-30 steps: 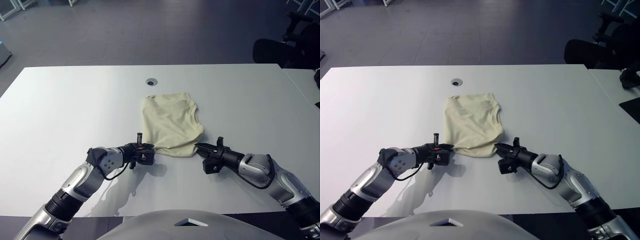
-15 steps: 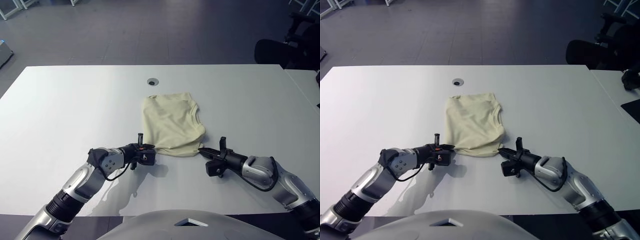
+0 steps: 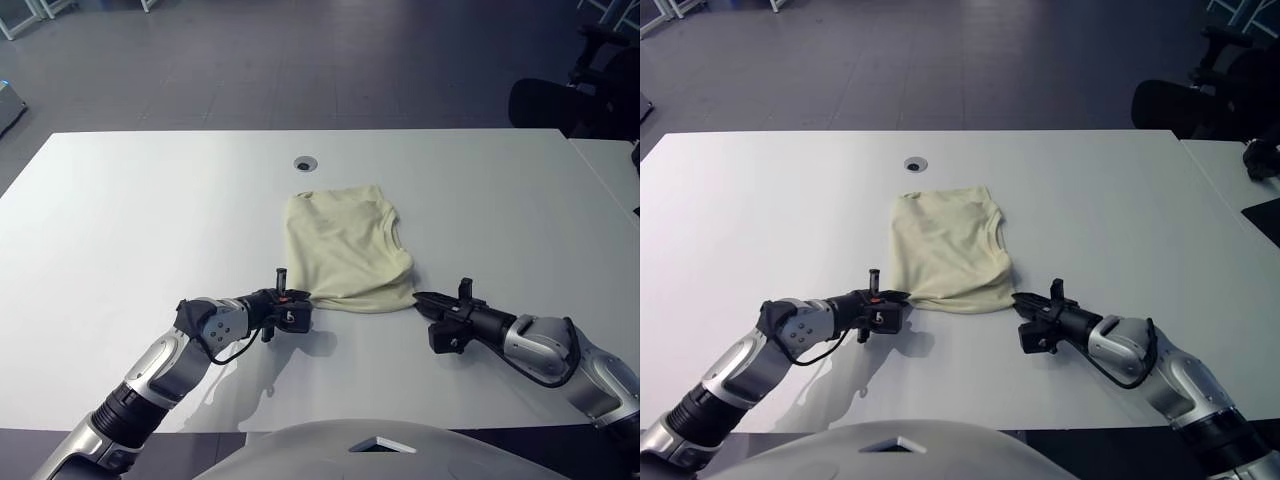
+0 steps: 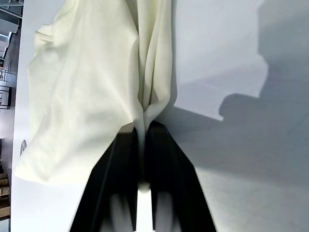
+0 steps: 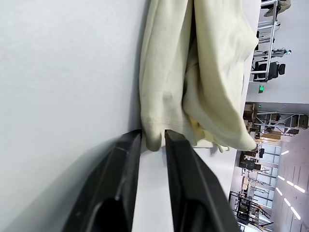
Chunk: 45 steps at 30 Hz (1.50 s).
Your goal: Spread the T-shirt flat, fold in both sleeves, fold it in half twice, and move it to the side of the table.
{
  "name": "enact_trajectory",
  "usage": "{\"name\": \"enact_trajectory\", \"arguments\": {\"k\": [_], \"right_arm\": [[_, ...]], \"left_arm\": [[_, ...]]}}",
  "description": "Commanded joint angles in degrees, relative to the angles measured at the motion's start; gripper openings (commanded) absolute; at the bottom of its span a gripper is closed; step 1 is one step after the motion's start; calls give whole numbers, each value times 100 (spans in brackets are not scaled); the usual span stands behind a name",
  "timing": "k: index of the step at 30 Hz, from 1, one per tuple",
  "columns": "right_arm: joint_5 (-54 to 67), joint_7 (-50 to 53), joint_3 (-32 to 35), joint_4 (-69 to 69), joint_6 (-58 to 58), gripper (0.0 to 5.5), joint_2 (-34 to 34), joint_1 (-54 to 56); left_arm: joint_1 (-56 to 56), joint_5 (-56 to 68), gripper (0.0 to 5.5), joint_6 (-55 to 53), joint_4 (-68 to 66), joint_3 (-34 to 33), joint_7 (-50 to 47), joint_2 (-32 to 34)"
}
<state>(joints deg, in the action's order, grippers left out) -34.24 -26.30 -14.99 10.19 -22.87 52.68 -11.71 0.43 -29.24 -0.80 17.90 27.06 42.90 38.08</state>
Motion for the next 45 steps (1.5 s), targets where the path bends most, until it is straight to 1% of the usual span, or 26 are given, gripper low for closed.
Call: {"name": "enact_trajectory", "arguments": {"k": [1,7,9,11,15,18,23,27,28,29,41,45], "right_arm": [[-89,-496,-193,-82,347,148,-16,-262],[-1,-570,-292,300,821,227,-450,-41],[-83,-595,-349,314,880,262,-509,34],[-200,-606,-469,269,919,275,-640,246],[-454,-548,-675,25,977,334,-877,642],[-563,-496,-735,-143,956,365,-910,795],[-648,-429,-776,-210,868,436,-861,854],[-791,-478,-816,-511,973,476,-827,983],[-803,-505,-823,-584,990,445,-797,992],[-821,-528,-838,-638,984,435,-767,1004],[-687,-661,-847,-382,915,209,-555,733],[-626,-708,-811,-376,889,143,-462,716]], "left_arm": [[117,-132,12,-153,-164,134,186,40],[89,-100,12,-138,-154,118,224,71],[87,-89,12,-133,-151,108,233,83],[78,-80,12,-128,-162,95,238,89],[12,-68,12,-91,-224,110,257,77],[9,-65,12,-68,-237,99,274,97],[20,-89,12,-79,-252,118,284,74],[33,-112,12,-112,-238,138,281,42],[31,-118,12,-117,-236,143,286,40],[33,-121,12,-118,-233,143,290,45],[119,-110,12,-113,-187,103,294,111],[154,73,12,-156,-141,21,433,170]]}}
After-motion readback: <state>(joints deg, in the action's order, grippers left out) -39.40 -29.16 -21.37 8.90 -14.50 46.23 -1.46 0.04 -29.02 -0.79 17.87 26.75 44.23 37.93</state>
